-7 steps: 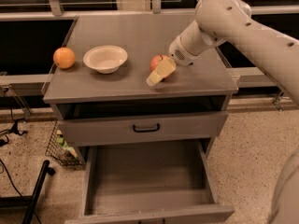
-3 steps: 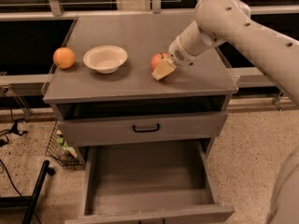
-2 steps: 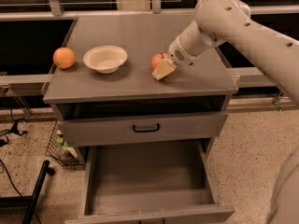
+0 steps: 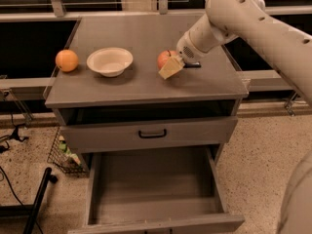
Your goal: Place apple into middle drawer
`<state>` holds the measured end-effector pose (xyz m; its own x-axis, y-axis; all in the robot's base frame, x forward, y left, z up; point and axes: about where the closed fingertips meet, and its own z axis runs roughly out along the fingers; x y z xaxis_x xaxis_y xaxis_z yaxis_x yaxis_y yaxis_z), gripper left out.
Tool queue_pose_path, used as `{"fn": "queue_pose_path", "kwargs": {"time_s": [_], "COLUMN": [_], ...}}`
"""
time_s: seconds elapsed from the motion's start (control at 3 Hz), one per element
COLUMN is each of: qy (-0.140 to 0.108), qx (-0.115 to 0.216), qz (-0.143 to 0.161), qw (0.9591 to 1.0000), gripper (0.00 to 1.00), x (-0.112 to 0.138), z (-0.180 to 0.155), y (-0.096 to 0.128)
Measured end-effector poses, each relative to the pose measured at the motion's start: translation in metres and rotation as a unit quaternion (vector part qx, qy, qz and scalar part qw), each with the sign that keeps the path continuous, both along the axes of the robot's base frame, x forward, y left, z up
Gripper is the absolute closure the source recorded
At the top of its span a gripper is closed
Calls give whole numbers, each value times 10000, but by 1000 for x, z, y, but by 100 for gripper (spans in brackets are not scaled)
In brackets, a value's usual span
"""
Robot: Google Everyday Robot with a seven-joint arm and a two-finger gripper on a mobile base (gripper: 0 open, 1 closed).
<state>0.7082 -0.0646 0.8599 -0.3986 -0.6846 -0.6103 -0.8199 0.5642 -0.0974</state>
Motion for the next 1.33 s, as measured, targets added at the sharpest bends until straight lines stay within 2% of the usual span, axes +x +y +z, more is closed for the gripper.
{"fn": "queue_pose_path", "kwargs": {"time_s": [0.33,0.67,1.0,1.33], "qy": [-17,24,56,73], "qx": [-27,-48,160,150], "qz": [304,539,1138,1395], "qw": [9995,9985,9934,9901], "gripper": [100,100,100,100], "x": [-9,-24,-57,-66], "z": [31,47,68,68], "y": [-10,-24,-42,-43]}}
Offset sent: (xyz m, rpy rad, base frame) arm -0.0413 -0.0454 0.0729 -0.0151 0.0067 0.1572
